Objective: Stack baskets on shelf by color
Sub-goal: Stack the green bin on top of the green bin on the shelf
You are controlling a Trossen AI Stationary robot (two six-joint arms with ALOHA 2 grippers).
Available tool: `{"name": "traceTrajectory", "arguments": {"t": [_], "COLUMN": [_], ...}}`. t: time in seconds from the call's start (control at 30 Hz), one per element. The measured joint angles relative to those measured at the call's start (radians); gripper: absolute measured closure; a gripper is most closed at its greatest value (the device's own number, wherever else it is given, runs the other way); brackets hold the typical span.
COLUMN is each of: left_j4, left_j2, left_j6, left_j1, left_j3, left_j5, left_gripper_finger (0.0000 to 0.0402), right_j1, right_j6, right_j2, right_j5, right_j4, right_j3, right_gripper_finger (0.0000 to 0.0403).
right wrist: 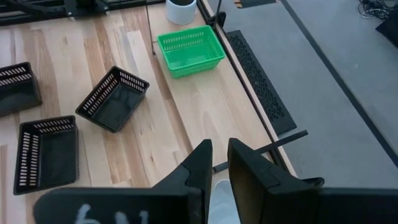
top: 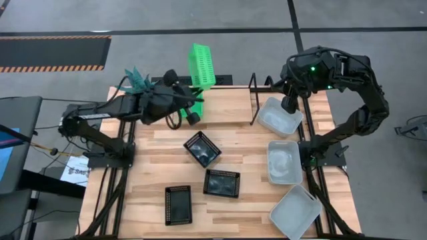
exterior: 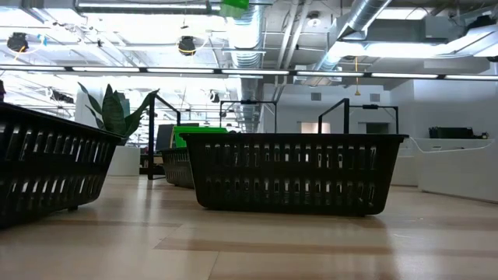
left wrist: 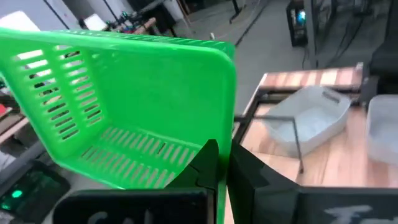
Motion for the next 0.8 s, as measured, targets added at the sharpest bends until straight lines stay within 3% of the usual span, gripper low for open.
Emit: {"name": "traceTrajectory", "arguments": {"t": [0.3,0.63,0.8], "left_j4": [-0.023,-0.146,-0.273], "left_j2": [0.095,0.242,0.285], "left_j6": [0.146,0.393,0.250], "left_j1": [0.070,0.140,0.185], "left_j3": [0.001,0.001,0.001], "left_j5": [0.127,0.139,0.118], "left_gripper_finger": [0.0401,0.0401,0.0401], "right_j1": [0.000,0.000,0.000], "right_j6": [0.045,0.136,0.159], "right_j2": [0.014,0.015,0.015], "right_j5": [0.004,0.007,0.007], "right_j4": [0.003,0.003,0.003], "right_j3": [0.000,0.000,0.000], "right_gripper_finger": [0.0325,0.0325,0.0325]}}
